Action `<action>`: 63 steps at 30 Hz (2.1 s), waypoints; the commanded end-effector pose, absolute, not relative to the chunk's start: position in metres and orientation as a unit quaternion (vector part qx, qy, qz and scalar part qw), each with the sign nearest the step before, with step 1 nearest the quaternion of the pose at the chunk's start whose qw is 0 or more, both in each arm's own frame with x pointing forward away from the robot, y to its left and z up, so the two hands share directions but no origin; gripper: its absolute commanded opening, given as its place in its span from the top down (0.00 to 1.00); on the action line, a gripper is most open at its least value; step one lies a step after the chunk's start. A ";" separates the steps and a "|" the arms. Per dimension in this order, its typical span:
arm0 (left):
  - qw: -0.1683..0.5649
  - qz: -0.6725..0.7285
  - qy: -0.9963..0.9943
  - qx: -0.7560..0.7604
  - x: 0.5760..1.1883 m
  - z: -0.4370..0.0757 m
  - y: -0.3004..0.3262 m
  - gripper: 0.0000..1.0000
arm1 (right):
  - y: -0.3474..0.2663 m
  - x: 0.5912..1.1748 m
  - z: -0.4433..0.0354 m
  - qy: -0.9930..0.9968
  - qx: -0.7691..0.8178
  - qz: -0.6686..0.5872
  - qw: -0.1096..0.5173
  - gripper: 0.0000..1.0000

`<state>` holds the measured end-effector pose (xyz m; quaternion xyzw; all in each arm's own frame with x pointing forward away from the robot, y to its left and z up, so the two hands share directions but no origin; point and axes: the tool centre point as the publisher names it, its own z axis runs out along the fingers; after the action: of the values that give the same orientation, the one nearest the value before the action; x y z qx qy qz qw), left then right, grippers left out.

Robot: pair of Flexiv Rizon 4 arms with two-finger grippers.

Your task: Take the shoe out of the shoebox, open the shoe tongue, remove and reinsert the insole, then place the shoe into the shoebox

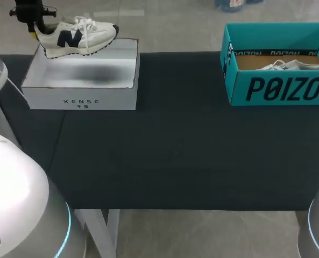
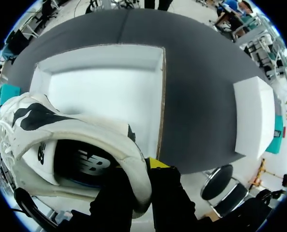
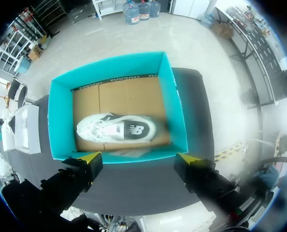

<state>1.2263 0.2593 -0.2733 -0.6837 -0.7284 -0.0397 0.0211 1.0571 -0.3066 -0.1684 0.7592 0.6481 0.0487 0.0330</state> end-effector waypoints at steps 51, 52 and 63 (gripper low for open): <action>0.020 -0.136 -0.745 -0.653 1.057 -0.218 0.087 1.00 | -0.307 1.057 -0.168 0.648 0.760 0.049 0.033 0.00; 0.022 -0.141 -0.742 -0.656 1.052 -0.220 0.081 1.00 | -0.307 1.057 -0.168 0.648 0.760 0.049 0.033 0.00; 0.012 -0.123 -0.767 -0.629 0.993 -0.241 0.047 1.00 | -0.307 1.057 -0.168 0.648 0.760 0.049 0.033 0.00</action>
<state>1.0102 0.0473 -0.2395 -0.6253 -0.7746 -0.0701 0.0628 1.0570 -0.3067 -0.1684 0.7593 0.6481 0.0488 0.0329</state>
